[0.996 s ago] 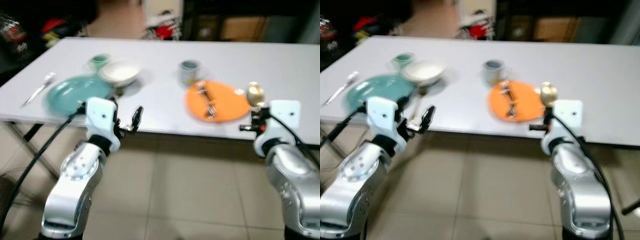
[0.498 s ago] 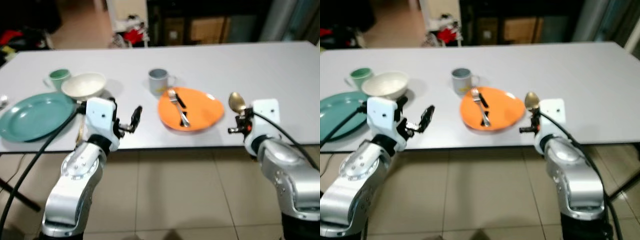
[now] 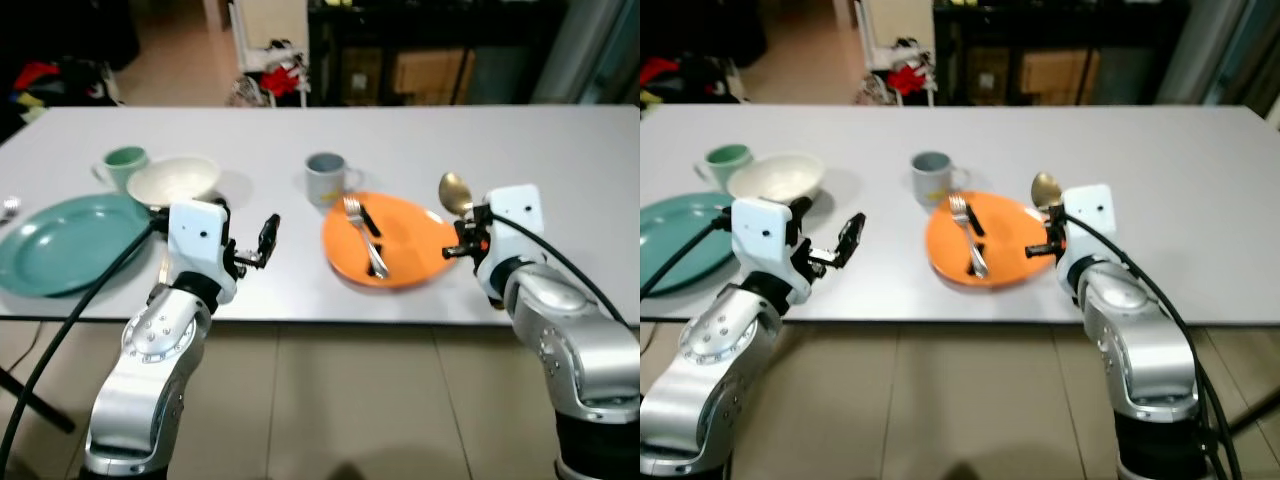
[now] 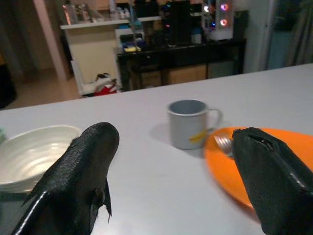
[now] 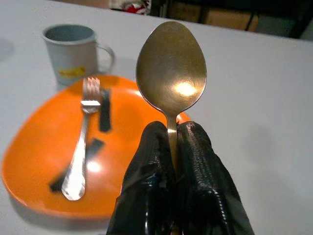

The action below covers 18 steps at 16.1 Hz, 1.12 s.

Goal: Setting the table

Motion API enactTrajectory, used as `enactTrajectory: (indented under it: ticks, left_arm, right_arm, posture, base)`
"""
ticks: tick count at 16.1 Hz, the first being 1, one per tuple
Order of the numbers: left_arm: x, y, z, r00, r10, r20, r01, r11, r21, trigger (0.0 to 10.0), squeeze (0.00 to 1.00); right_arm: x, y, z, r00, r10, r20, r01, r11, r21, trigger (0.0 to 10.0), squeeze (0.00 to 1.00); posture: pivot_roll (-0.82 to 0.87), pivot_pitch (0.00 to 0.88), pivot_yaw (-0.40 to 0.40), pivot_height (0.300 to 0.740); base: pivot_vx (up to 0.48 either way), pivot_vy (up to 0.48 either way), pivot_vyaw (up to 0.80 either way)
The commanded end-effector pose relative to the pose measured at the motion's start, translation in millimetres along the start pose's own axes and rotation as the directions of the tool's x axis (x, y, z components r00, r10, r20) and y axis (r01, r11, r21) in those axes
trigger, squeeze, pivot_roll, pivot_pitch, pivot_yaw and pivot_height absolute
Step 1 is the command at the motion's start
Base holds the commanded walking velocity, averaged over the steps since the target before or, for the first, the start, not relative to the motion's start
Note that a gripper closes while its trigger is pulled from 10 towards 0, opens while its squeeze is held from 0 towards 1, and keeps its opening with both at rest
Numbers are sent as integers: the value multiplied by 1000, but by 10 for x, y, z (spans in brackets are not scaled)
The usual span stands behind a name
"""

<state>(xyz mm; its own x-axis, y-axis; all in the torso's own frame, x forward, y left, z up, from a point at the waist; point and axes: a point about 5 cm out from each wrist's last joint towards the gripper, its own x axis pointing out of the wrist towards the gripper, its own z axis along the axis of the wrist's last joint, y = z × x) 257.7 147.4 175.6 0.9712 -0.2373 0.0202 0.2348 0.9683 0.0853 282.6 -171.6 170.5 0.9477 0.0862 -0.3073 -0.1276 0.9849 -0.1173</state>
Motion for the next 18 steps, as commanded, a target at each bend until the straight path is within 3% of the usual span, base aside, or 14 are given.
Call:
enactTrajectory:
  ticks: [1,13,18]
  left_arm:
    - [-5,53,8,1000,19,-3,-19,1000,12,10000,0]
    - [0,-13,-10,999,-34,-12,35,999,25,10000,0]
    - [-1,-160,-105,978,-193,-79,196,980,33,10000,0]
  right_arm:
    - [12,71,16,999,33,7,-33,999,-5,10000,0]
    - [54,79,-47,999,47,-21,-47,999,-19,10000,0]
    - [139,15,-265,994,41,-97,-43,999,-18,10000,0]
  posture:
    - [1,0,17,740]
    - [8,0,17,740]
    - [2,0,22,740]
  base:
    - [341,0,0]
    - [346,0,0]
    - [55,0,0]
